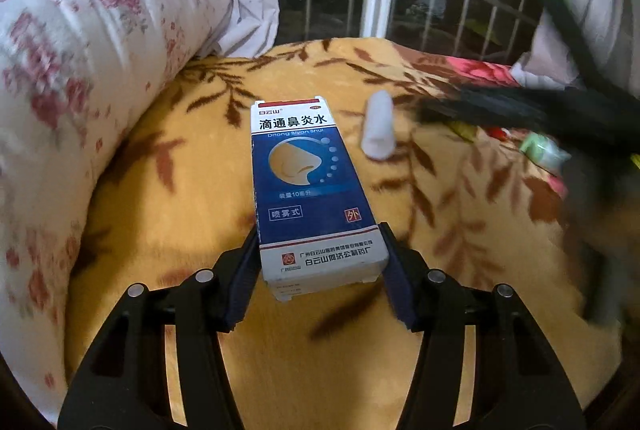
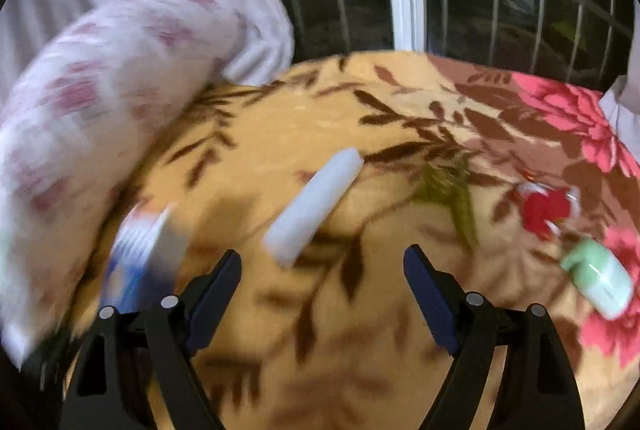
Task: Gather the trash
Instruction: 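Grasp the blue-white medicine box with the left tool while the right tool grasps the white foam tube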
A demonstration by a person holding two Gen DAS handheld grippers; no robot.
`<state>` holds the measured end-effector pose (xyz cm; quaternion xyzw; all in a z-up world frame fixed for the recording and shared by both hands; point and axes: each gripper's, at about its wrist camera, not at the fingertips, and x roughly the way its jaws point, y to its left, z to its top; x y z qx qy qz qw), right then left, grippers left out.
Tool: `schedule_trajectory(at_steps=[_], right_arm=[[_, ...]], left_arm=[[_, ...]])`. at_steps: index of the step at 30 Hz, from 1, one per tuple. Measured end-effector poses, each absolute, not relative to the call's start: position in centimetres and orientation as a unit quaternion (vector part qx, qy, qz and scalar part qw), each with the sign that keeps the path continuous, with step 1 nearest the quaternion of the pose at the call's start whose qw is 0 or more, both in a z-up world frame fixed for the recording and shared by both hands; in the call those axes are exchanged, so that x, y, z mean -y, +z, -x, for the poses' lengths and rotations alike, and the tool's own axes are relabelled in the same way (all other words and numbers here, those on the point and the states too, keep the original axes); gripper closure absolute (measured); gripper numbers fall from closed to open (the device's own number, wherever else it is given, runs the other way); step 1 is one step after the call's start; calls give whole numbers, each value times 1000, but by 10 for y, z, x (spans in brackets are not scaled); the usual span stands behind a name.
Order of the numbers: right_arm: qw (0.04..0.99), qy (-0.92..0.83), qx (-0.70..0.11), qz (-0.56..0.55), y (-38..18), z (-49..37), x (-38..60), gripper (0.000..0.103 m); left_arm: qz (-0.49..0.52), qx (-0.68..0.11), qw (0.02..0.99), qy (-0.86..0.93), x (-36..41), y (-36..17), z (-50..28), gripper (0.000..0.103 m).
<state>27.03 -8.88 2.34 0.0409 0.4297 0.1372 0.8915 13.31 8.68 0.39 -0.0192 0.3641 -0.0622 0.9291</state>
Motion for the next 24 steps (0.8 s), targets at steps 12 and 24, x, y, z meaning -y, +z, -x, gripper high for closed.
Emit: schedule_trajectory(at_steps=[12, 24], right_arm=[[868, 63, -492, -16, -28, -351, 50, 63], [895, 126, -428, -30, 29, -249, 91, 71]], left_arm=[[35, -351, 932, -83, -105, 7, -103, 48], [25, -350, 928, -125, -88, 13, -63, 48]])
